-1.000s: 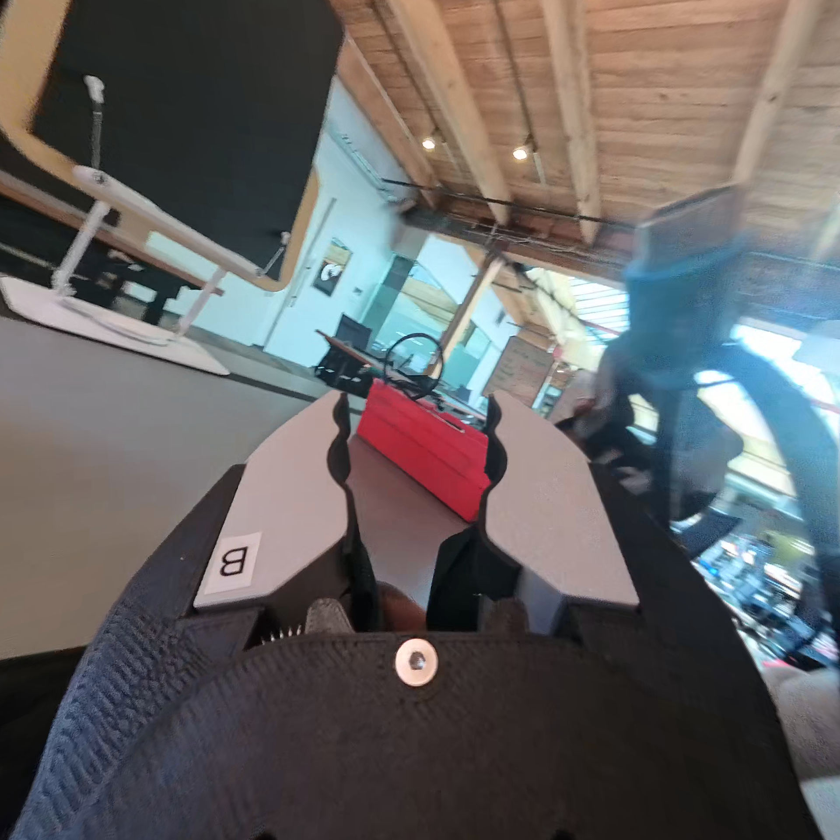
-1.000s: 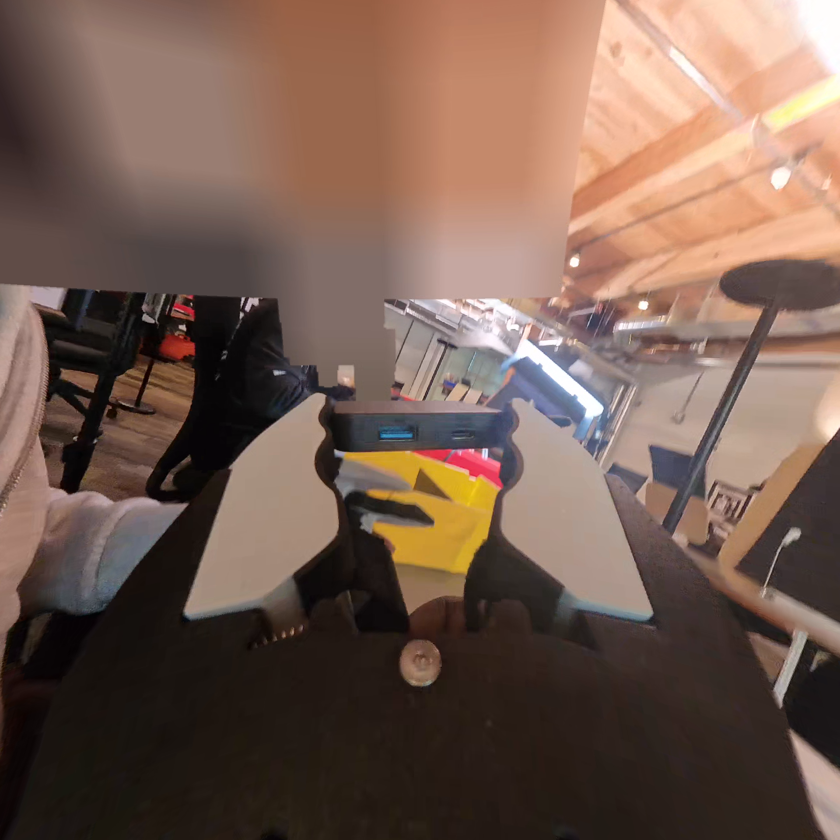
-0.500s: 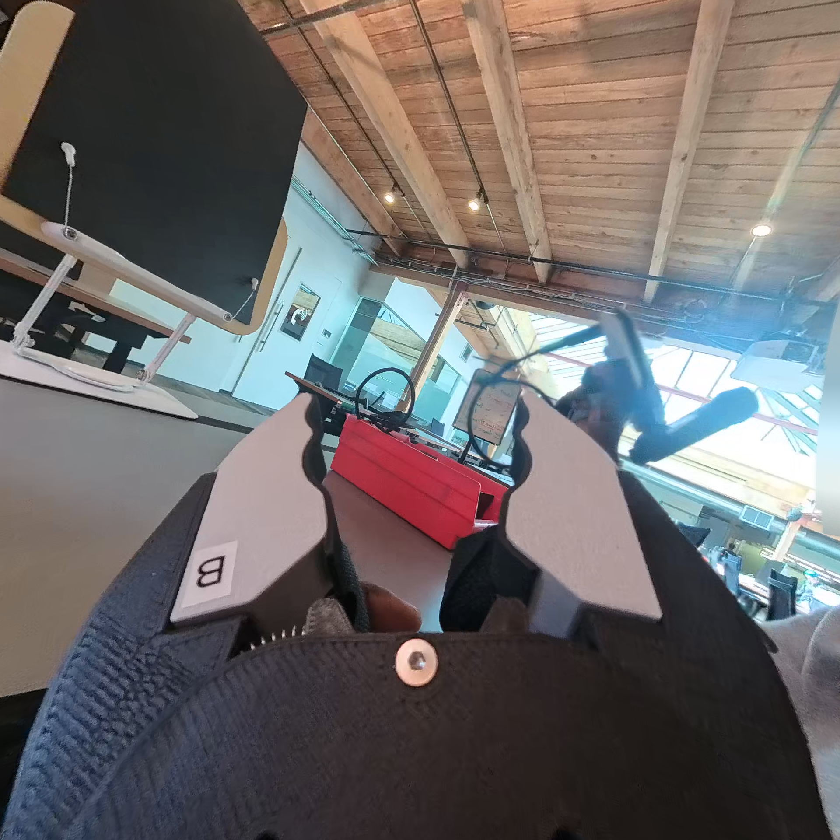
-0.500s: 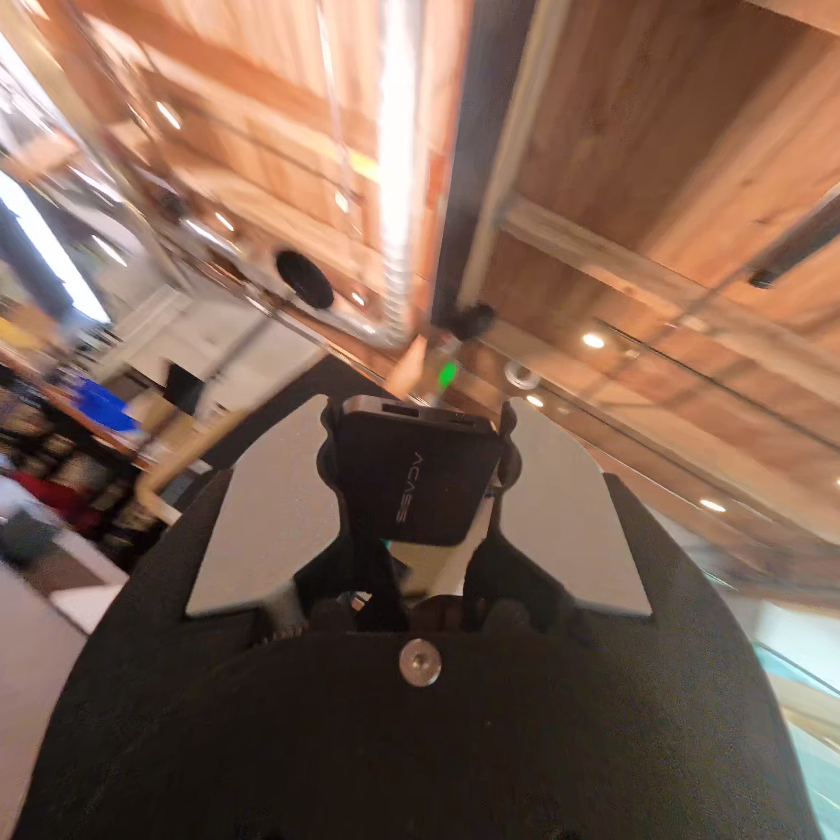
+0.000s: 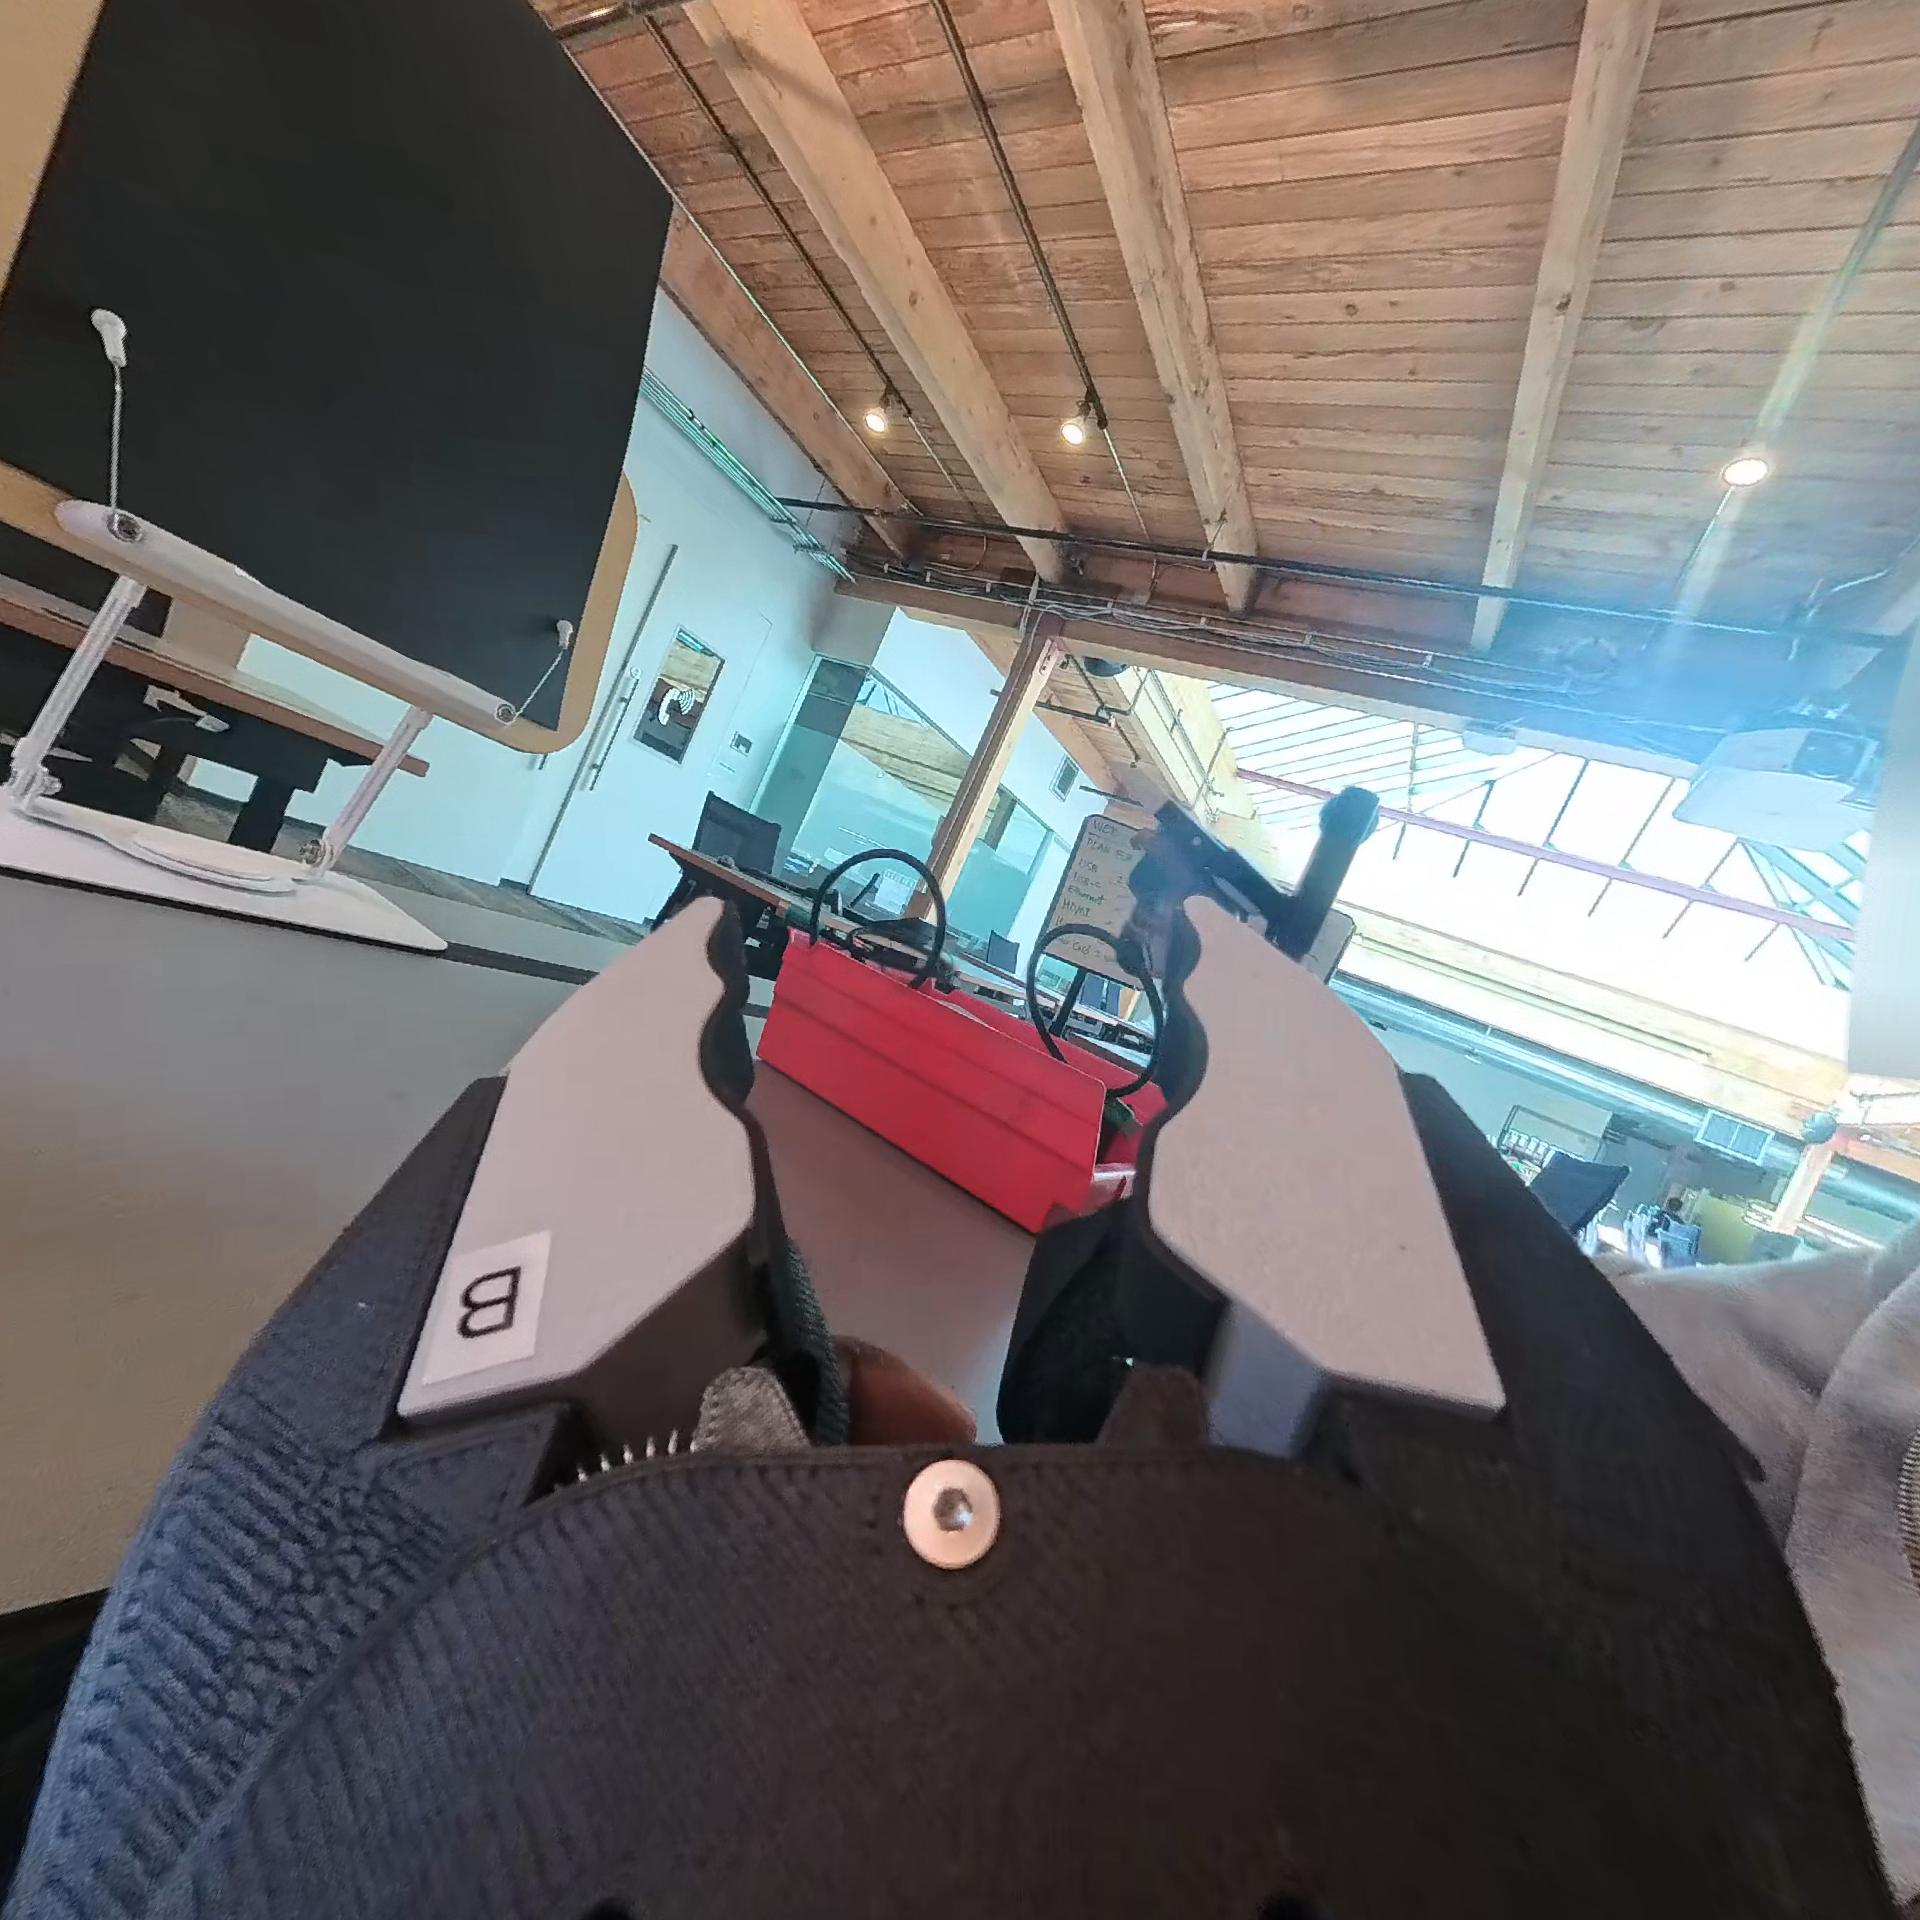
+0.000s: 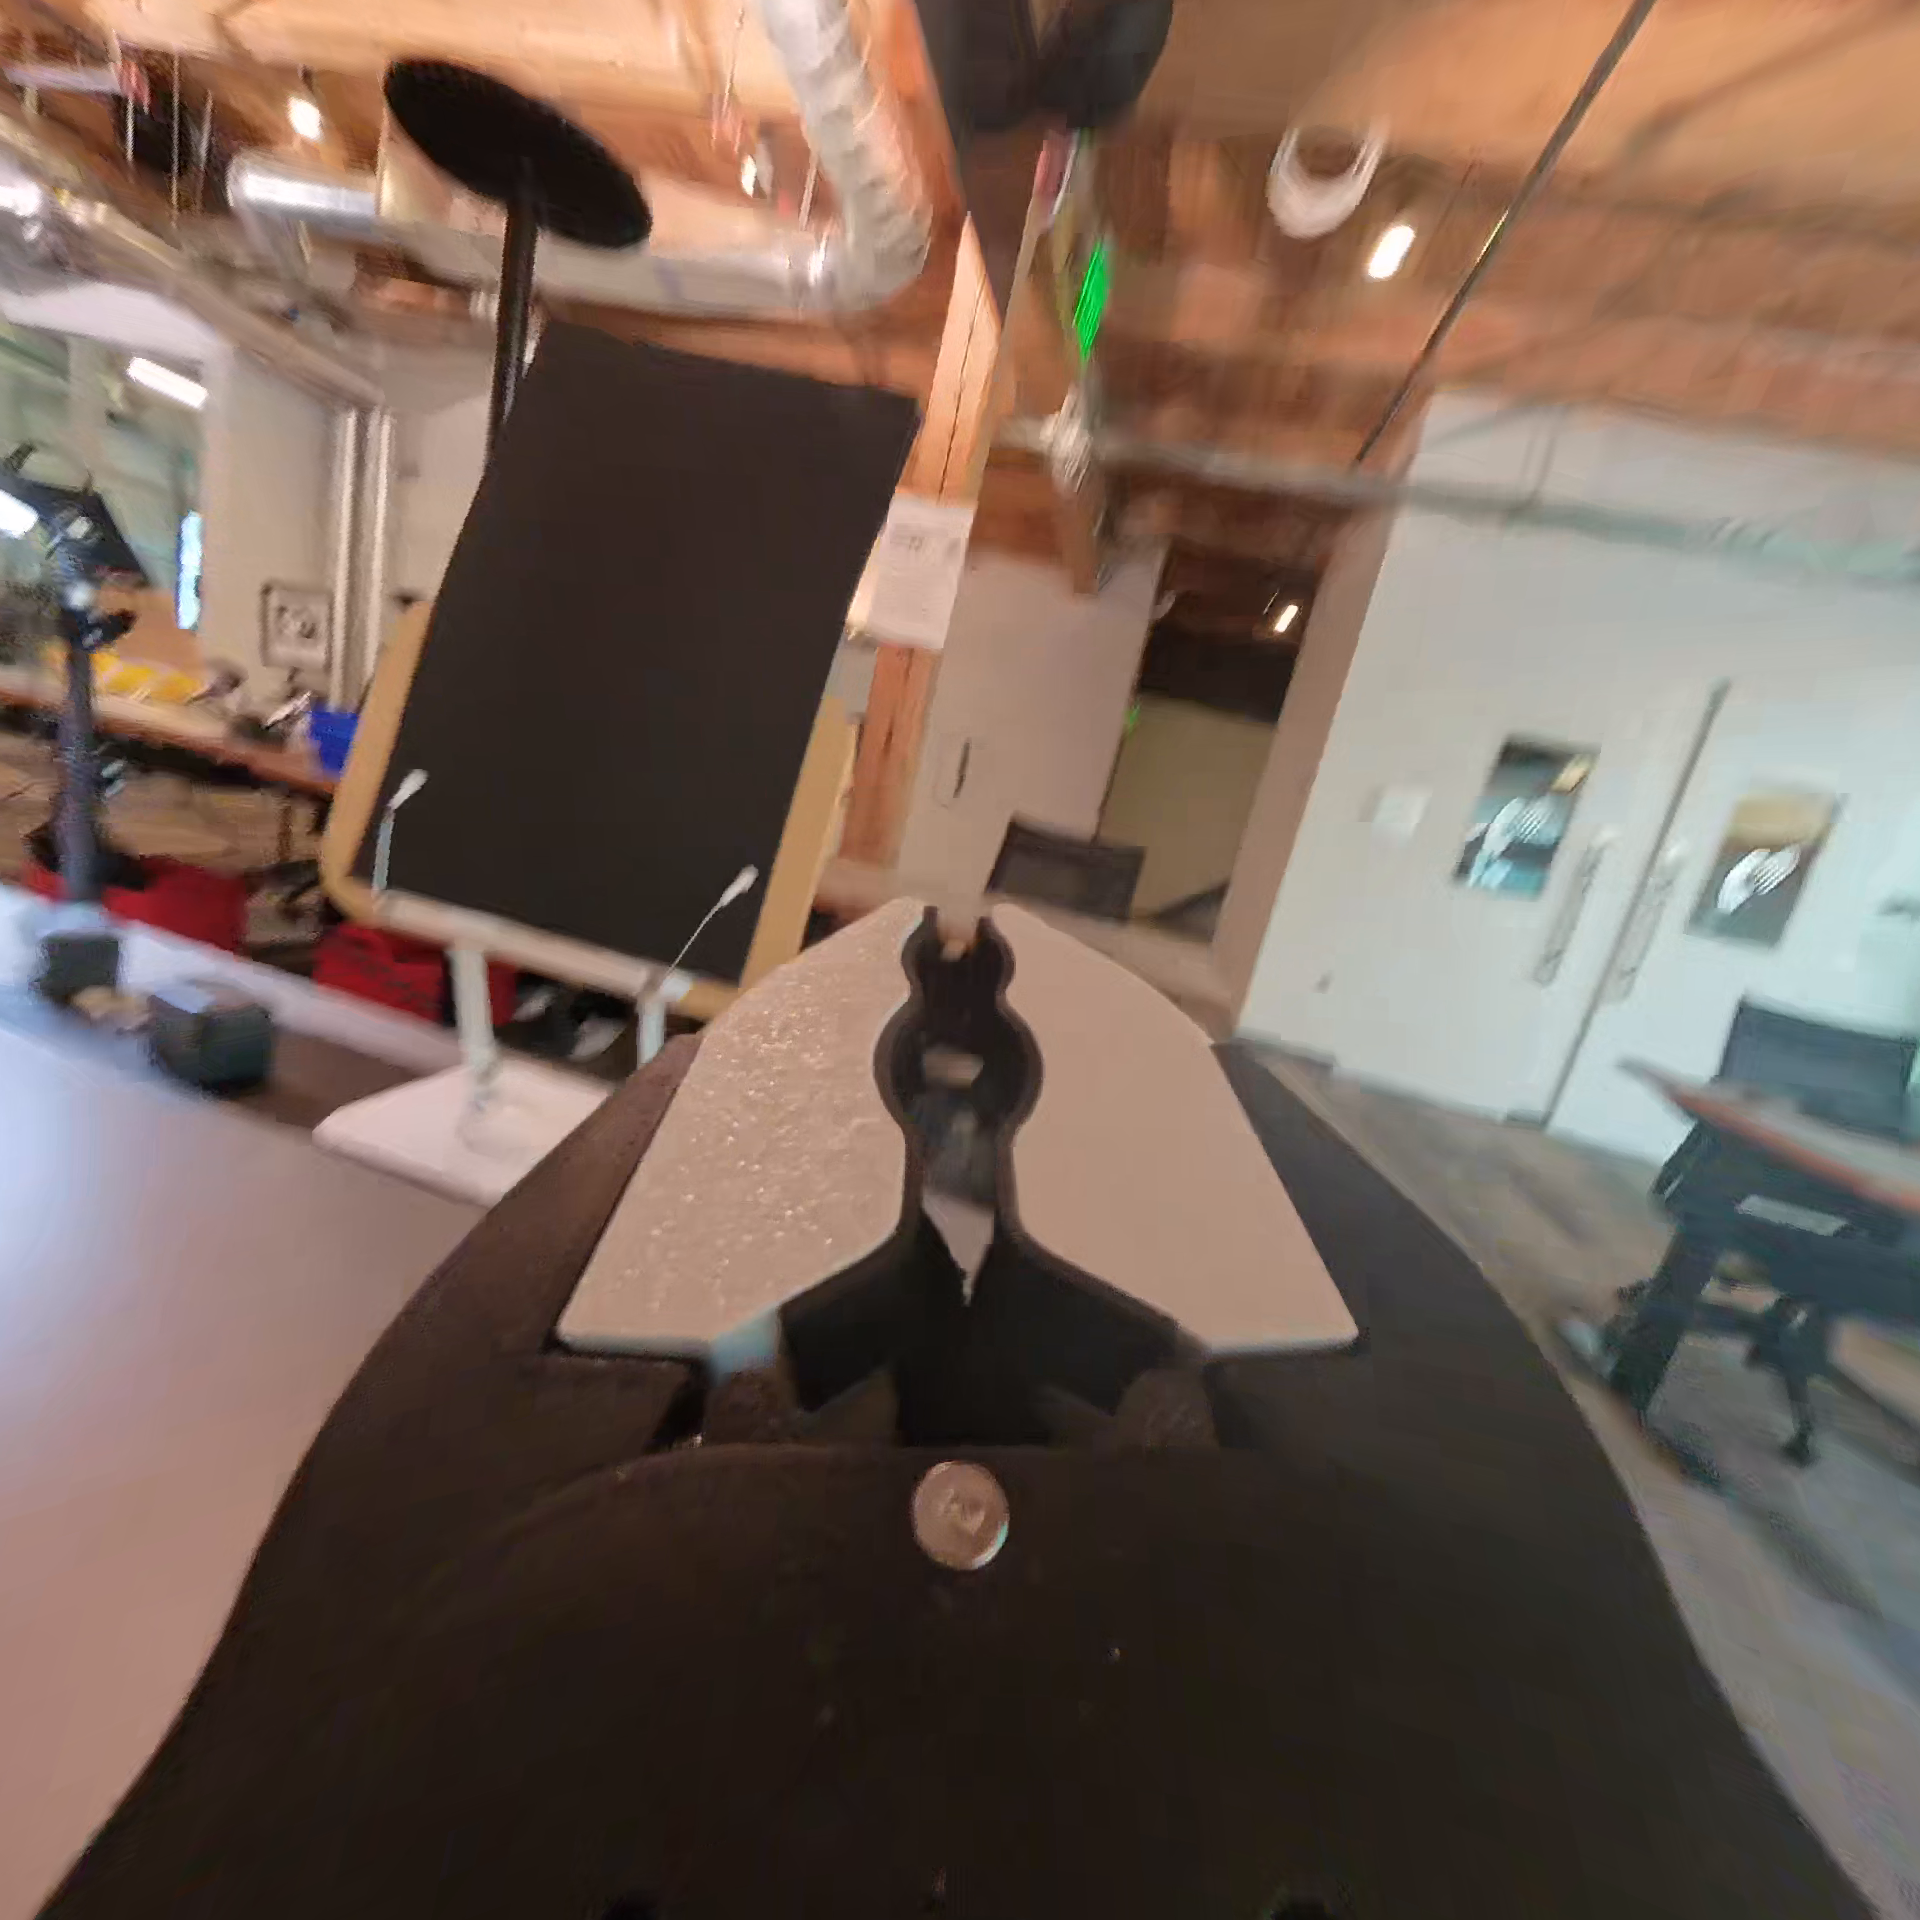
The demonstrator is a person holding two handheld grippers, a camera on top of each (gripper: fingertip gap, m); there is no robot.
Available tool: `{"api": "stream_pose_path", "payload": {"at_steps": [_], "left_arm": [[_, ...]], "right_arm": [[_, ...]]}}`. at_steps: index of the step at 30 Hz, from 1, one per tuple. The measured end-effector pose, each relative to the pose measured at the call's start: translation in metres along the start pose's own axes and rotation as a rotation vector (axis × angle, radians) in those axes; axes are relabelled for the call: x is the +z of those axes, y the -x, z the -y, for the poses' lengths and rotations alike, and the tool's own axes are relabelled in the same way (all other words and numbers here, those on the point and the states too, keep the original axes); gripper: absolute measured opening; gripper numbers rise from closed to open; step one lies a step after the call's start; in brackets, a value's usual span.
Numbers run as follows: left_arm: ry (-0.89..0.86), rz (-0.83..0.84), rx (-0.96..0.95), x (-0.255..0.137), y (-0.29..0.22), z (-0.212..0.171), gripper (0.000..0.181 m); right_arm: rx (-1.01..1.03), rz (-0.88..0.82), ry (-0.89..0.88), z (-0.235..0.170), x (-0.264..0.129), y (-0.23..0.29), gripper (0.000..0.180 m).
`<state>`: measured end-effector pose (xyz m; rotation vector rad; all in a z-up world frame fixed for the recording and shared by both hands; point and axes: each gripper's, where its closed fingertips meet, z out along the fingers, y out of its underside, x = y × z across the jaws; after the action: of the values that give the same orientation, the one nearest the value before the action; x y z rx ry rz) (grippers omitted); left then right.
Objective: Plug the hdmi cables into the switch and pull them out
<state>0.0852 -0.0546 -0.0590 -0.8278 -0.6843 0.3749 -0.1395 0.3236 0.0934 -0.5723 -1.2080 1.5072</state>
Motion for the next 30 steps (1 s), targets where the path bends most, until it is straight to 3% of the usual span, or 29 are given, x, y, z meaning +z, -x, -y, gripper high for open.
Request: {"api": "stream_pose_path", "payload": {"at_steps": [1,4,6,9,13,16,22,25,26,30], "left_arm": [[0.003,-0.003,0.002,0.0,-0.001,0.0,0.076],[-0.003,-0.006,0.013,-0.001,-0.002,0.0,0.075],[-0.005,-0.006,0.015,-0.001,-0.002,0.0,0.075],[-0.001,-0.005,0.019,0.0,-0.002,0.0,0.074],[0.012,0.004,0.032,0.001,-0.002,-0.002,0.072],[0.013,0.004,0.017,0.001,-0.001,-0.002,0.072],[0.001,-0.004,0.011,0.0,-0.002,-0.001,0.07],[-0.006,-0.009,0.004,-0.001,-0.002,0.001,0.069],[-0.01,-0.011,0.003,-0.001,-0.002,0.001,0.069],[-0.013,-0.013,-0.001,-0.001,-0.002,0.002,0.068]], "right_arm": [[0.031,0.039,0.075,-0.007,-0.005,0.005,0.021],[0.105,0.172,0.395,-0.043,-0.029,0.02,0.066],[0.118,0.216,0.585,-0.069,-0.051,0.022,0.068],[0.177,0.187,0.812,-0.109,-0.068,0.004,0.059],[0.308,0.307,1.209,-0.175,-0.094,0.018,0.072],[0.363,0.323,1.303,-0.2,-0.096,0.029,0.069],[0.482,0.384,1.351,-0.215,-0.094,0.047,0.062],[0.553,0.414,1.316,-0.21,-0.092,0.047,0.034],[0.546,0.411,1.294,-0.209,-0.091,0.044,0.017],[0.443,0.407,1.202,-0.202,-0.087,0.04,0.013]]}}
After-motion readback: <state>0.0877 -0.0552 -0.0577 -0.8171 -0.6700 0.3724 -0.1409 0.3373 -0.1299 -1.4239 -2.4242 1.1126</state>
